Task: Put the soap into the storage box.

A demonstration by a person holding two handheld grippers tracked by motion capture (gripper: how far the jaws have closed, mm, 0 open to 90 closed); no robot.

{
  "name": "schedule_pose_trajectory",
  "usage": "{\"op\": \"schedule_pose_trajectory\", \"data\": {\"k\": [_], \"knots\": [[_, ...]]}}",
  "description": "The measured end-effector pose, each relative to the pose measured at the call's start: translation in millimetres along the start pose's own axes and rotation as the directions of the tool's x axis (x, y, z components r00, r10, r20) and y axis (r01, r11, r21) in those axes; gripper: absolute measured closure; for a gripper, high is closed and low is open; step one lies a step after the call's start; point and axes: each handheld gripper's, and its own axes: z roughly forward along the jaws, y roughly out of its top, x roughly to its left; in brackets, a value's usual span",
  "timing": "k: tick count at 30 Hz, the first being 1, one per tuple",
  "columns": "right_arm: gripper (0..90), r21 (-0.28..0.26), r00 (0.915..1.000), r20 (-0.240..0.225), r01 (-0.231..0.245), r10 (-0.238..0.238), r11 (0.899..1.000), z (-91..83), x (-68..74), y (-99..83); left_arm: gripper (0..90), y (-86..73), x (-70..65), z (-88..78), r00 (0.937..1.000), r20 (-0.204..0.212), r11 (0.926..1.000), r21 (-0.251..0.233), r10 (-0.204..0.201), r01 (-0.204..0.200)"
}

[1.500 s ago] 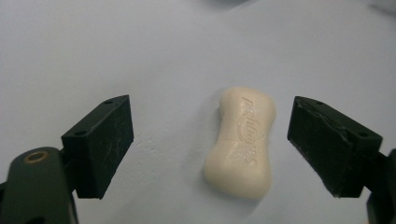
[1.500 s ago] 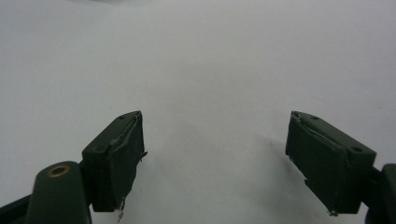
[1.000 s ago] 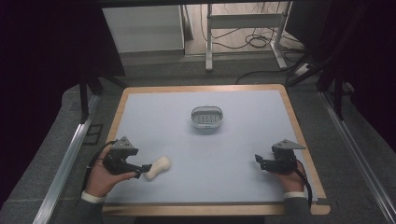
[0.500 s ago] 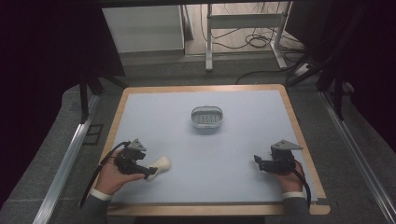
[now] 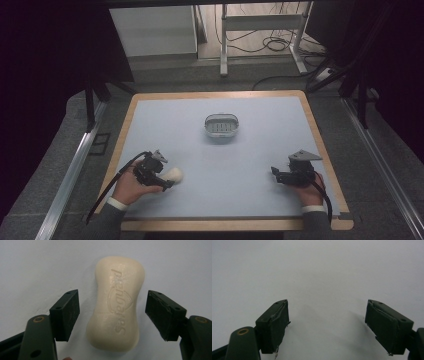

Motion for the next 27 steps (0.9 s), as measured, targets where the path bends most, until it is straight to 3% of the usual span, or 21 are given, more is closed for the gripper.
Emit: {"op": "schedule_pose_trajectory", "data": {"k": [12,27], "knots": [[19.0,0.002,0.9999,0.013,0.009,-0.009,1.000,-0.4,1.6,1.1,39.8,7.1,-2.5,13.9,0.9997,0.002,0.9971,0.073,0.023,-0.023],[19.0,0.004,0.9997,0.019,0.014,-0.014,1.000,0.3,2.9,1.4,49.5,7.9,-1.9,15.3,0.9997,-0.007,0.9961,0.085,0.025,-0.024]]}}
